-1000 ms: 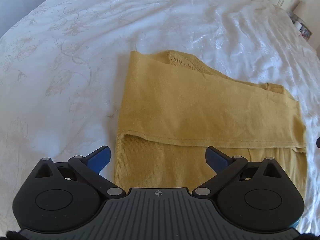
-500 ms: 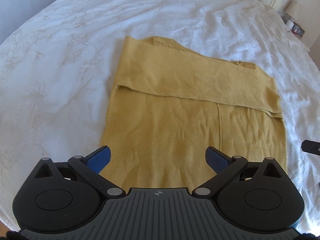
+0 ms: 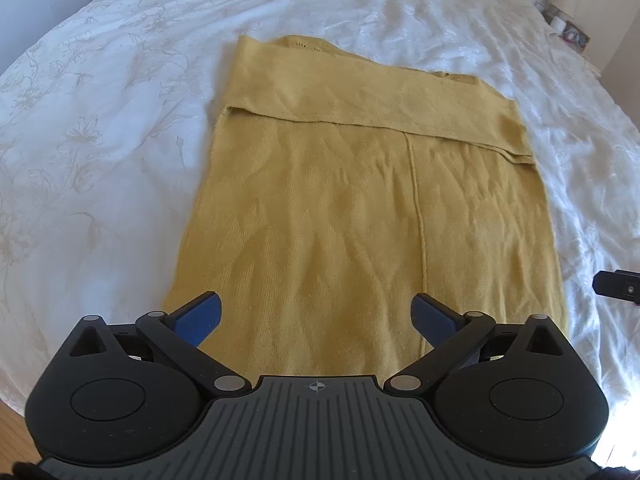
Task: Fold small clothes
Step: 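Move both open tools along the sweater body toward the hem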
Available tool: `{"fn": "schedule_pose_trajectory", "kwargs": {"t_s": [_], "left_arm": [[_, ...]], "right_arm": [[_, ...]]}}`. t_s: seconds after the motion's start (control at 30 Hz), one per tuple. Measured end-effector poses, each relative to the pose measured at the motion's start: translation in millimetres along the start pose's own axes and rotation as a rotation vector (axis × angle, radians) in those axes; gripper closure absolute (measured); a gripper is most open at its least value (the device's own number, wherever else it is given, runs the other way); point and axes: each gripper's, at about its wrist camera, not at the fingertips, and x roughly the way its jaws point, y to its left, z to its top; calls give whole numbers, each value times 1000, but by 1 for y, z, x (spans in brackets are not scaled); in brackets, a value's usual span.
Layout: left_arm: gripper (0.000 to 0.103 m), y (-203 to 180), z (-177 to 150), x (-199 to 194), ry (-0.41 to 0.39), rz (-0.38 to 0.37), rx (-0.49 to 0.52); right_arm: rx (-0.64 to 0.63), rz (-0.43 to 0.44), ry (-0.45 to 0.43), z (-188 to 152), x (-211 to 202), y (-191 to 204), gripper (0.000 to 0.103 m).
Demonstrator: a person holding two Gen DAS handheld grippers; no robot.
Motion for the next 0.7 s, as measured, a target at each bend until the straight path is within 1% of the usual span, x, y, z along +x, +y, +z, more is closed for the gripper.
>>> {"fn": "schedule_pose_trajectory", "kwargs": {"t_s": [0.13,0.23,0.3,0.4,0.7], "left_arm": [[0,9,-17,-5,-5,-28,21],[0,20,-31,-11,-15,-29,21],[0,30,-42,-14,-13,-31,4],[0,42,-56,-17,-9,-33,-14],[0,70,-87,-21,-10,-23,-1]], "right_arm": [[11,-33,3,-18,-7,11,1],[49,-29,1,-31,-13,19,1],[61,-29,1,-38,-16,24,1],[55,-44,-7,-50,-22,35,1],[62,-61,-33,-84,-37,55,1]]}}
